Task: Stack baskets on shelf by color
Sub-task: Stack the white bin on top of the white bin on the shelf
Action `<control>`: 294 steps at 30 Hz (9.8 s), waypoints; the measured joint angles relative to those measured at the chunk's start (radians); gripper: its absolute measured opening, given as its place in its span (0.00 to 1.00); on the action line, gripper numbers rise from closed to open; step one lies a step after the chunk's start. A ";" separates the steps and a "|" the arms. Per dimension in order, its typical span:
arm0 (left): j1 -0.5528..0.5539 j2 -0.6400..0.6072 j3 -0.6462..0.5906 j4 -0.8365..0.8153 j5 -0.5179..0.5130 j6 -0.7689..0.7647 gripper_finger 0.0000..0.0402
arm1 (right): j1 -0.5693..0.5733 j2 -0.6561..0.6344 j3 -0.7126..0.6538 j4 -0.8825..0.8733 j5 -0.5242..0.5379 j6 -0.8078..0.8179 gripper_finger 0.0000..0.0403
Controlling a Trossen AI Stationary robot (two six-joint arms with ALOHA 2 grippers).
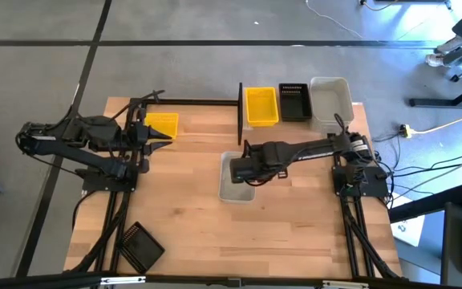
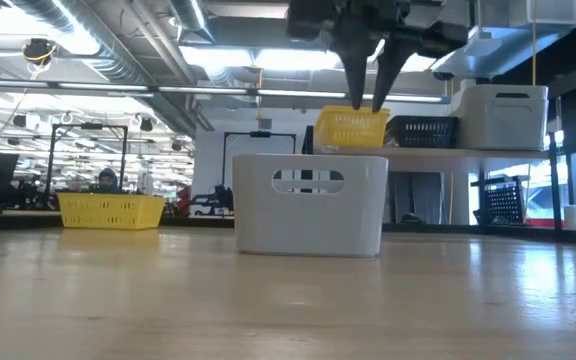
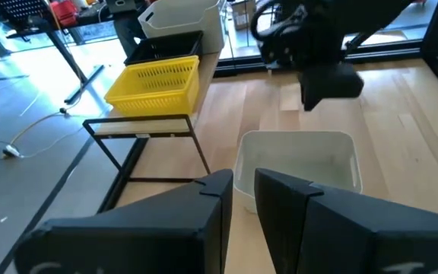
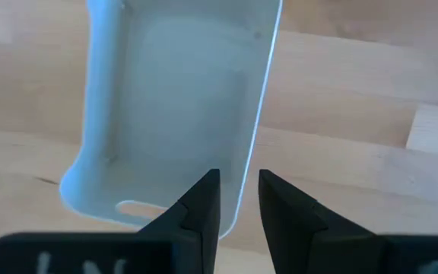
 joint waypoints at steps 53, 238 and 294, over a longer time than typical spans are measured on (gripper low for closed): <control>0.001 0.000 0.000 0.003 0.049 0.003 0.12 | -0.100 0.071 -0.067 0.143 -0.183 -0.199 0.00; 0.226 0.244 0.000 0.434 0.037 0.055 0.12 | -1.414 -0.836 -0.195 -0.222 -0.111 -1.366 0.02; 0.226 0.244 0.000 0.435 0.037 0.070 0.12 | -1.414 -0.836 -0.195 -0.171 -0.164 -1.310 0.11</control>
